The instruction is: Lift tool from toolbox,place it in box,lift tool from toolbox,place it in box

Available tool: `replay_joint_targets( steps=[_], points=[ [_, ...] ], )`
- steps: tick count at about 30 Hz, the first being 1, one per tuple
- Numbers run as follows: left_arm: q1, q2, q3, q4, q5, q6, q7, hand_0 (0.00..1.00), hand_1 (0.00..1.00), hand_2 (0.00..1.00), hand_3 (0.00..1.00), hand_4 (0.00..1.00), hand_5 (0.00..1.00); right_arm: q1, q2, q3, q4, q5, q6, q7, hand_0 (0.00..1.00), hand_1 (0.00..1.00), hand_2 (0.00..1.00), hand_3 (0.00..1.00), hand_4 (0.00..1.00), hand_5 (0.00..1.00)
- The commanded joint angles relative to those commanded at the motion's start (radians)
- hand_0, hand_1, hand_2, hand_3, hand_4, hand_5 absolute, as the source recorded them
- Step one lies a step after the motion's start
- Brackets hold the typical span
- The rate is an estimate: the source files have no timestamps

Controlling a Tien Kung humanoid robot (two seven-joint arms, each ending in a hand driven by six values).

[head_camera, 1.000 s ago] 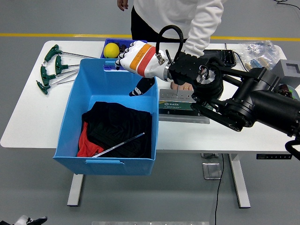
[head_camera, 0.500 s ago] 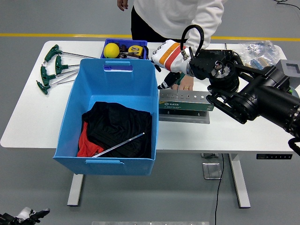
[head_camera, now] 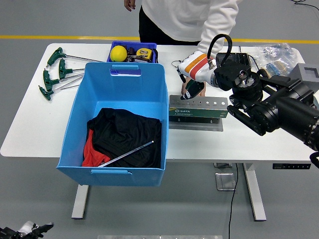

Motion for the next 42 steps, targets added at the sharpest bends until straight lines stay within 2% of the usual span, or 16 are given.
replay_joint_targets(
  steps=[11, 16, 29, 30, 35, 36, 41, 42],
  points=[
    [-0.001, 0.000, -0.003, 0.000, 0.003, 0.001, 0.001, 0.709, 0.663, 0.702, 0.642, 0.675, 0.672, -0.002, 0.000, -0.036, 0.005, 0.010, 0.005, 0.002, 0.667, 0.645, 0.675, 0.448, 0.970, 0.571],
    [-0.002, 0.000, 0.000, 0.000, 0.001, 0.000, 0.000, 0.709, 0.663, 0.702, 0.641, 0.674, 0.671, -0.009, 0.000, -0.028, -0.008, -0.010, 0.029, 0.005, 0.668, 0.642, 0.676, 0.447, 0.963, 0.564],
    [-0.004, 0.001, -0.005, 0.000, 0.009, 0.001, 0.003, 0.709, 0.663, 0.700, 0.640, 0.674, 0.671, -0.020, 0.000, 0.011, 0.006, -0.068, 0.080, 0.016, 0.664, 0.628, 0.660, 0.446, 0.962, 0.563],
    [-0.003, 0.001, -0.006, 0.000, 0.011, 0.001, 0.004, 0.709, 0.663, 0.700, 0.641, 0.674, 0.671, -0.021, 0.000, 0.016, 0.009, -0.079, 0.084, 0.019, 0.656, 0.590, 0.615, 0.439, 0.962, 0.563],
    [-0.001, 0.001, -0.004, 0.000, 0.012, 0.000, 0.005, 0.709, 0.663, 0.700, 0.641, 0.674, 0.671, -0.023, 0.000, 0.032, 0.017, -0.129, 0.101, 0.028, 0.656, 0.590, 0.615, 0.439, 0.962, 0.563],
    [0.000, 0.001, -0.004, 0.000, 0.012, 0.000, 0.005, 0.708, 0.663, 0.700, 0.641, 0.673, 0.671, -0.023, 0.000, 0.035, 0.018, -0.139, 0.103, 0.030, 0.632, 0.518, 0.524, 0.423, 0.958, 0.564],
    [0.002, 0.002, -0.003, 0.000, 0.014, 0.001, 0.006, 0.708, 0.663, 0.700, 0.641, 0.673, 0.671, -0.024, 0.000, 0.041, 0.022, -0.171, 0.105, 0.036, 0.632, 0.518, 0.524, 0.423, 0.958, 0.564],
    [0.002, 0.002, -0.002, 0.000, 0.014, 0.001, 0.006, 0.710, 0.663, 0.700, 0.641, 0.673, 0.671, -0.024, 0.000, 0.043, 0.022, -0.179, 0.107, 0.038, 0.590, 0.442, 0.445, 0.410, 0.955, 0.564]
  ],
)
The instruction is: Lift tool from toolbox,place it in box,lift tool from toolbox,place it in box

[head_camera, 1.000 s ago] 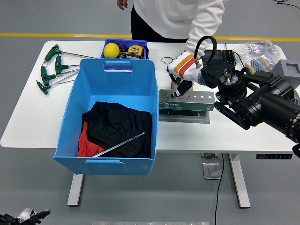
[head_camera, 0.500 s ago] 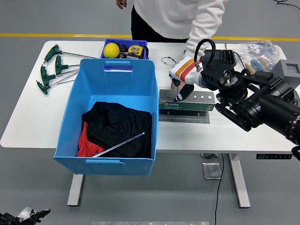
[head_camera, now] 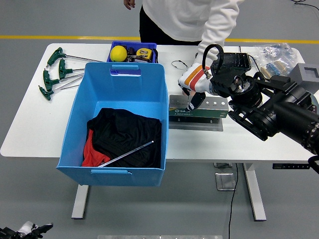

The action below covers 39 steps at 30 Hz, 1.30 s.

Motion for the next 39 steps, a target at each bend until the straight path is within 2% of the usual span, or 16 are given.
replay_joint_targets(
  steps=[23, 24, 29, 30, 35, 36, 39],
  points=[
    [-0.002, 0.001, 0.027, 0.000, -0.028, 0.006, -0.004, 0.710, 0.665, 0.701, 0.640, 0.674, 0.671, 0.001, 0.000, 0.039, -0.023, -0.131, 0.044, 0.021, 0.522, 0.393, 0.414, 0.388, 0.954, 0.567],
    [-0.002, 0.001, 0.026, 0.000, -0.028, 0.006, -0.004, 0.710, 0.665, 0.702, 0.640, 0.674, 0.672, 0.001, 0.000, 0.039, -0.022, -0.133, 0.045, 0.021, 0.387, 0.312, 0.345, 0.337, 0.949, 0.576],
    [-0.003, 0.001, 0.028, 0.000, -0.033, 0.006, -0.005, 0.710, 0.665, 0.702, 0.640, 0.674, 0.672, 0.004, 0.000, 0.037, -0.021, -0.133, 0.048, 0.020, 0.387, 0.312, 0.345, 0.337, 0.949, 0.576],
    [-0.002, 0.001, 0.028, 0.000, -0.033, 0.006, -0.005, 0.710, 0.664, 0.701, 0.640, 0.673, 0.670, 0.004, 0.000, 0.036, -0.021, -0.132, 0.049, 0.020, 0.235, 0.218, 0.257, 0.257, 0.936, 0.586],
    [-0.001, 0.002, 0.029, 0.000, -0.036, 0.006, -0.005, 0.710, 0.664, 0.701, 0.640, 0.673, 0.670, 0.005, 0.000, 0.034, -0.020, -0.125, 0.051, 0.017, 0.235, 0.218, 0.257, 0.257, 0.936, 0.586],
    [-0.001, 0.002, 0.030, 0.000, -0.036, 0.006, -0.006, 0.709, 0.665, 0.701, 0.640, 0.673, 0.669, 0.005, 0.000, 0.033, -0.020, -0.124, 0.051, 0.018, 0.160, 0.147, 0.201, 0.200, 0.927, 0.591],
    [-0.001, 0.002, 0.030, 0.000, -0.037, 0.006, -0.006, 0.709, 0.665, 0.701, 0.640, 0.673, 0.669, 0.005, 0.000, 0.032, -0.020, -0.119, 0.047, 0.019, 0.160, 0.147, 0.201, 0.200, 0.927, 0.591]
  ],
)
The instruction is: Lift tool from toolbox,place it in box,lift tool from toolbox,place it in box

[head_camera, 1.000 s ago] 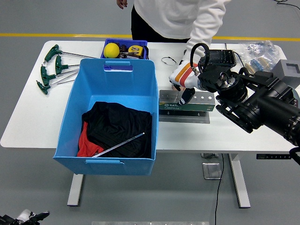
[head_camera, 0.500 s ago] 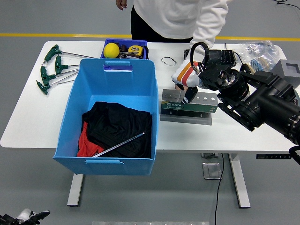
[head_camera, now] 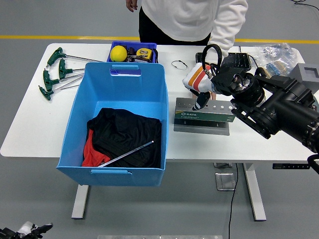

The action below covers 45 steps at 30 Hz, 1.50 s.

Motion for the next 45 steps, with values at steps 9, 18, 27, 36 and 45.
replay_joint_targets(
  steps=[9, 18, 27, 36, 45],
  points=[
    [0.004, 0.000, -0.012, 0.000, 0.011, 0.000, 0.002, 0.709, 0.664, 0.700, 0.640, 0.673, 0.669, 0.006, 0.000, -0.002, 0.008, 0.014, -0.020, 0.009, 0.055, 0.068, 0.134, 0.120, 0.915, 0.605],
    [0.017, 0.002, -0.033, 0.000, 0.033, -0.002, 0.006, 0.709, 0.665, 0.700, 0.640, 0.673, 0.670, 0.037, 0.000, -0.015, 0.072, 0.044, -0.060, 0.028, 0.035, 0.037, 0.109, 0.091, 0.911, 0.608],
    [0.034, 0.007, -0.060, 0.000, 0.063, -0.005, 0.010, 0.708, 0.664, 0.699, 0.640, 0.673, 0.669, 0.099, 0.000, -0.045, 0.118, 0.116, -0.075, 0.013, 0.002, 0.002, 0.053, 0.048, 0.900, 0.604],
    [0.039, 0.011, -0.077, 0.000, 0.081, -0.006, 0.012, 0.708, 0.664, 0.699, 0.640, 0.673, 0.669, 0.137, -0.016, -0.087, 0.152, 0.182, -0.124, -0.002, 0.002, 0.002, 0.051, 0.046, 0.885, 0.595],
    [0.039, 0.013, -0.082, 0.000, 0.080, -0.006, 0.012, 0.708, 0.664, 0.699, 0.640, 0.673, 0.669, 0.173, -0.036, -0.090, 0.181, 0.230, -0.153, -0.019, 0.002, 0.002, 0.051, 0.044, 0.876, 0.584]
  ],
)
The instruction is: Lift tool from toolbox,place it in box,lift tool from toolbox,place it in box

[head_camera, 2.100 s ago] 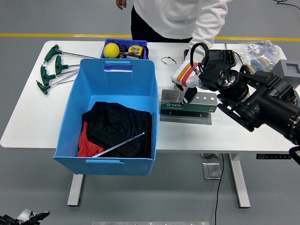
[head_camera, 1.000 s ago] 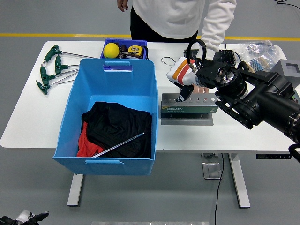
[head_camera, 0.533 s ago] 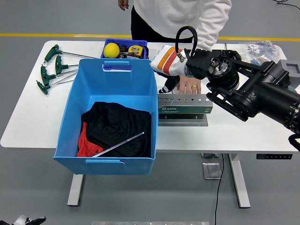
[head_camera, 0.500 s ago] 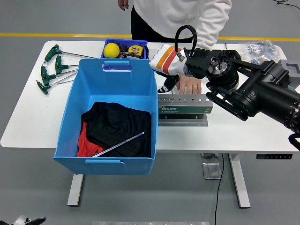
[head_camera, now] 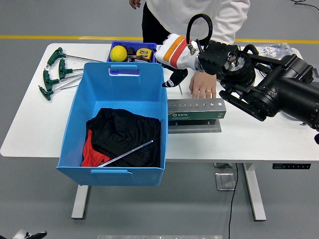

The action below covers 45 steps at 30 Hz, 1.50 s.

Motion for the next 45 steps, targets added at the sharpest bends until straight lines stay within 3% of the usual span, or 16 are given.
replay_joint_targets(
  steps=[8, 15, 18, 20, 24, 25, 30, 31, 36, 37, 42, 43, 45],
  points=[
    [0.000, -0.001, 0.000, 0.000, 0.000, 0.001, 0.001, 0.704, 0.664, 0.699, 0.640, 0.673, 0.669, 0.025, 0.000, 0.131, 0.060, -0.047, 0.003, -0.012, 0.002, 0.002, 0.050, 0.043, 0.863, 0.586],
    [0.002, -0.001, -0.012, 0.000, 0.012, -0.002, 0.002, 0.706, 0.665, 0.700, 0.639, 0.672, 0.668, 0.040, 0.016, 0.244, 0.172, -0.090, 0.000, -0.032, 0.002, 0.002, 0.050, 0.044, 0.860, 0.588],
    [0.003, -0.002, -0.013, 0.000, 0.013, -0.002, 0.002, 0.706, 0.665, 0.700, 0.639, 0.672, 0.668, 0.031, 0.029, 0.240, 0.234, -0.087, -0.009, -0.041, 0.002, 0.002, 0.050, 0.044, 0.860, 0.588],
    [0.002, -0.002, -0.008, 0.000, 0.008, -0.001, 0.002, 0.705, 0.664, 0.699, 0.639, 0.673, 0.670, 0.016, 0.036, 0.215, 0.265, -0.084, 0.006, -0.049, 0.022, 0.040, 0.091, 0.094, 0.866, 0.580],
    [-0.002, -0.004, -0.001, 0.000, 0.000, 0.001, 0.000, 0.705, 0.664, 0.699, 0.639, 0.673, 0.670, -0.008, 0.036, 0.153, 0.293, -0.101, 0.023, -0.060, 0.022, 0.040, 0.091, 0.094, 0.866, 0.580],
    [-0.003, -0.005, 0.000, 0.000, -0.001, 0.001, -0.001, 0.706, 0.666, 0.700, 0.639, 0.672, 0.669, -0.012, 0.036, 0.135, 0.297, -0.103, 0.026, -0.061, 0.078, 0.107, 0.204, 0.239, 0.875, 0.577],
    [-0.008, -0.005, 0.006, 0.000, -0.004, 0.002, -0.001, 0.706, 0.666, 0.700, 0.639, 0.672, 0.669, -0.027, 0.036, 0.071, 0.318, -0.113, 0.076, -0.078, 0.078, 0.107, 0.204, 0.239, 0.875, 0.577],
    [-0.009, -0.005, 0.007, 0.000, -0.005, 0.002, -0.002, 0.706, 0.665, 0.700, 0.639, 0.671, 0.668, -0.030, 0.036, 0.064, 0.320, -0.108, 0.073, -0.074, 0.286, 0.422, 0.553, 0.522, 0.920, 0.560],
    [-0.008, -0.005, 0.005, 0.000, -0.005, 0.000, -0.001, 0.706, 0.665, 0.700, 0.639, 0.671, 0.668, -0.042, 0.036, 0.045, 0.324, -0.095, 0.058, -0.066, 0.286, 0.422, 0.553, 0.522, 0.920, 0.560],
    [-0.007, -0.005, 0.006, 0.000, -0.005, -0.001, -0.001, 0.706, 0.665, 0.700, 0.639, 0.671, 0.667, -0.044, 0.036, 0.045, 0.323, -0.092, 0.055, -0.063, 0.529, 0.625, 0.788, 0.893, 0.937, 0.563],
    [-0.007, -0.005, 0.001, 0.000, 0.004, -0.003, 0.000, 0.706, 0.665, 0.700, 0.639, 0.671, 0.667, -0.051, 0.036, 0.047, 0.319, -0.084, 0.041, -0.052, 0.529, 0.625, 0.788, 0.893, 0.937, 0.563],
    [-0.006, -0.006, 0.000, 0.000, 0.004, -0.003, 0.000, 0.706, 0.664, 0.699, 0.639, 0.671, 0.669, -0.052, 0.036, 0.048, 0.320, -0.084, 0.038, -0.051, 0.602, 0.669, 0.873, 0.979, 0.933, 0.554],
    [-0.006, -0.006, -0.003, 0.000, 0.006, -0.002, 0.001, 0.706, 0.664, 0.699, 0.639, 0.671, 0.669, -0.057, 0.036, 0.051, 0.319, -0.084, 0.032, -0.047, 0.602, 0.669, 0.873, 0.979, 0.933, 0.554]
  ],
)
